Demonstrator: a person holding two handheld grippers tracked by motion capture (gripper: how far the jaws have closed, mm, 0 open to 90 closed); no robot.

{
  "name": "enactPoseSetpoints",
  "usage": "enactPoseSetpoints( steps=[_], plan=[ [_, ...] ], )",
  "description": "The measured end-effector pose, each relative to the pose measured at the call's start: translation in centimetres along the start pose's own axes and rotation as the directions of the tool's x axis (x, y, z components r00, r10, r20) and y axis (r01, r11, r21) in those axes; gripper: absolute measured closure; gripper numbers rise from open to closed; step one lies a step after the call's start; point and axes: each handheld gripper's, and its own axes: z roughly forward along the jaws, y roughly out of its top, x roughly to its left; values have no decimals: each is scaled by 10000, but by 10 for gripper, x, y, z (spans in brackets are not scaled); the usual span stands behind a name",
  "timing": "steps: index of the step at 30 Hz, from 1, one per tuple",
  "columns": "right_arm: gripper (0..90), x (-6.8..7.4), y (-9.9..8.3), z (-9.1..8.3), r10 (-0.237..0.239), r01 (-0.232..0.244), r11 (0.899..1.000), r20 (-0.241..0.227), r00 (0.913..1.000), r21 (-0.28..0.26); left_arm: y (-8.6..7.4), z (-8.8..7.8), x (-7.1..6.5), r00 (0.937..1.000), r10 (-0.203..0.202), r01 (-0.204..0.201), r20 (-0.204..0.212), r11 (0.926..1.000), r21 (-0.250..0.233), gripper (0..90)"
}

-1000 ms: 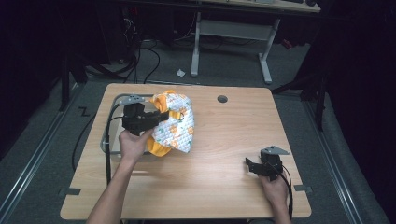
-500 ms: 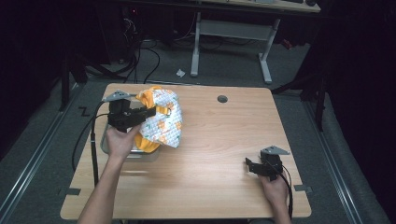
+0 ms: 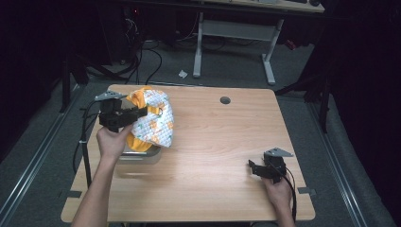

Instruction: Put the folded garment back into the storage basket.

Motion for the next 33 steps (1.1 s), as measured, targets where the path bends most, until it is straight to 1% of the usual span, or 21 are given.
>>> enactPoseSetpoints(
  steps=[3,7,11,14,16,21,24,27,30,33],
  plan=[
    [274,0,0,0,0,0,10000,0,10000,0,-3,-1,3,9999,-81,81,-60,10000,31,749],
    [274,0,0,0,2,-2,10000,1,10000,0,-6,-2,9,9994,-140,145,-306,9997,172,749],
    [274,0,0,0,0,0,10000,0,10000,0,-8,-2,16,9990,-293,301,-335,9993,224,748],
    [274,0,0,0,3,-3,10000,1,10000,1,-11,0,20,9983,-308,327,-498,9987,393,748],
    [274,0,0,0,-3,3,10000,5,10000,-2,-13,2,24,9976,-411,440,-564,9977,520,748],
    [274,0,0,0,-1,1,10000,1,10000,-1,-17,8,29,9970,-549,587,-553,9959,690,747],
    [273,0,0,0,1,-1,10000,0,10000,0,-19,12,31,9959,-443,514,-793,9947,895,747],
    [274,0,0,0,-1,1,10000,0,10000,1,-21,16,35,9948,-473,571,-905,9925,1085,746],
    [274,0,0,0,-2,2,10000,0,10000,0,-23,20,36,9925,-271,433,-1188,9898,1360,745],
    [274,0,0,0,-1,1,10000,2,10000,0,-25,23,39,9903,-232,439,-1371,9878,1495,744]
  ],
)
